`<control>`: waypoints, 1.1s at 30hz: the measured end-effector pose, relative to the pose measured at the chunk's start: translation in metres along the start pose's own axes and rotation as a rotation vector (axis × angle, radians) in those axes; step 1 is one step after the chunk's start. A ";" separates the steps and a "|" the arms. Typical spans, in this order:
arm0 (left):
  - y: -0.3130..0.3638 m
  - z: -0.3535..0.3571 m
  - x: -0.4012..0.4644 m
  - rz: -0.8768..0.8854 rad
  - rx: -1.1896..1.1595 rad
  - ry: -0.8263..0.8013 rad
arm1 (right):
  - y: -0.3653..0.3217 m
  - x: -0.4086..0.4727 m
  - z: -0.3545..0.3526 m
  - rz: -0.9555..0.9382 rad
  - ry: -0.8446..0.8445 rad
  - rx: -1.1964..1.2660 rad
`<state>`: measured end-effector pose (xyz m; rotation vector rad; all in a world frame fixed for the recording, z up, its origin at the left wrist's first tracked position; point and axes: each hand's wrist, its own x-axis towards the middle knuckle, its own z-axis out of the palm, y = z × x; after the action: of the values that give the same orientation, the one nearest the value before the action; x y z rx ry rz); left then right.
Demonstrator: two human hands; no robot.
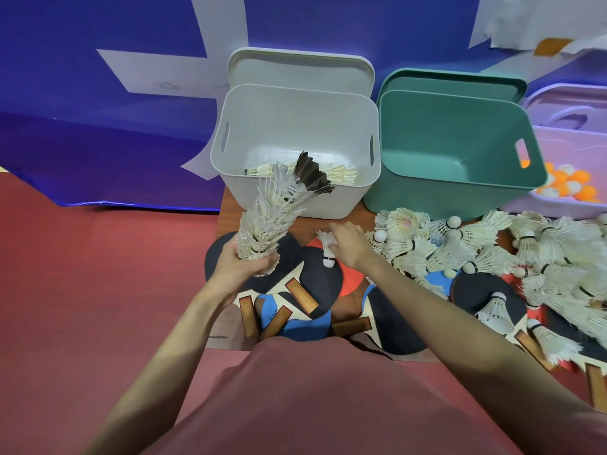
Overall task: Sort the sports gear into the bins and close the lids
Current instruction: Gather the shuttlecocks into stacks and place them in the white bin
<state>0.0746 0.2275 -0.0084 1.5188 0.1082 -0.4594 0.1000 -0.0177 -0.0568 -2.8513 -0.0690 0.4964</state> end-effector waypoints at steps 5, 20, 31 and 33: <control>0.006 -0.001 0.000 0.003 0.009 -0.008 | 0.009 -0.026 -0.023 0.048 0.166 0.224; 0.014 0.010 0.013 0.017 0.118 -0.072 | -0.023 -0.057 -0.129 -0.140 0.808 0.770; 0.131 0.002 0.073 0.241 0.542 -0.097 | 0.027 -0.001 -0.189 -0.109 0.392 0.995; 0.153 0.001 0.102 0.316 0.762 -0.115 | 0.038 0.023 -0.202 -0.073 0.281 0.834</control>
<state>0.2216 0.2017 0.0990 2.2000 -0.4401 -0.3434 0.1901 -0.0992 0.1109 -2.0573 0.0712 0.0628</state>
